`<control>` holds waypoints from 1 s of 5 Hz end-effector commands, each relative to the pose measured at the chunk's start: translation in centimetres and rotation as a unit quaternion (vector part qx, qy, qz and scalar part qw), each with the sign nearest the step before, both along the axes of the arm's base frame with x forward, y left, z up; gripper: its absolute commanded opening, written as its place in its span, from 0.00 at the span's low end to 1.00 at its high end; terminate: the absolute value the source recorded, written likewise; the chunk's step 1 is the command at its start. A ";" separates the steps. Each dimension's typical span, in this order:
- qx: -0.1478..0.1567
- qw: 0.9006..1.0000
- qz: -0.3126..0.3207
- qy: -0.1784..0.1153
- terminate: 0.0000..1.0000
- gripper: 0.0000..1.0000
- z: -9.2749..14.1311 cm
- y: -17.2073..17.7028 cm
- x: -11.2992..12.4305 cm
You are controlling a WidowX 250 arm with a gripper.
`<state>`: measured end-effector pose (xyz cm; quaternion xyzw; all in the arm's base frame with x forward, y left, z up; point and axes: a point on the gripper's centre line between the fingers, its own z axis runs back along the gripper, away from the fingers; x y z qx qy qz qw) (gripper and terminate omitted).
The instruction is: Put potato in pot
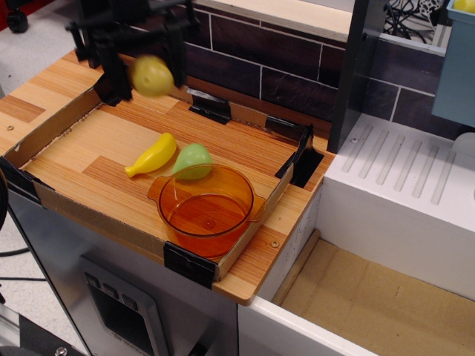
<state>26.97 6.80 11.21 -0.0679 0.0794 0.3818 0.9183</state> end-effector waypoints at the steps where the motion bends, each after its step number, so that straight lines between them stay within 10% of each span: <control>1: 0.035 0.999 -0.038 0.004 0.00 0.00 -1.6 -3.4 -2.0; 2: 0.052 0.998 -0.044 0.005 0.00 0.00 -3.8 -4.0 -2.3; 3: 0.055 0.998 -0.038 0.003 0.00 1.00 -4.1 -3.7 -2.2; 5: 0.040 0.999 -0.031 -0.011 0.00 1.00 -2.0 -2.7 -1.8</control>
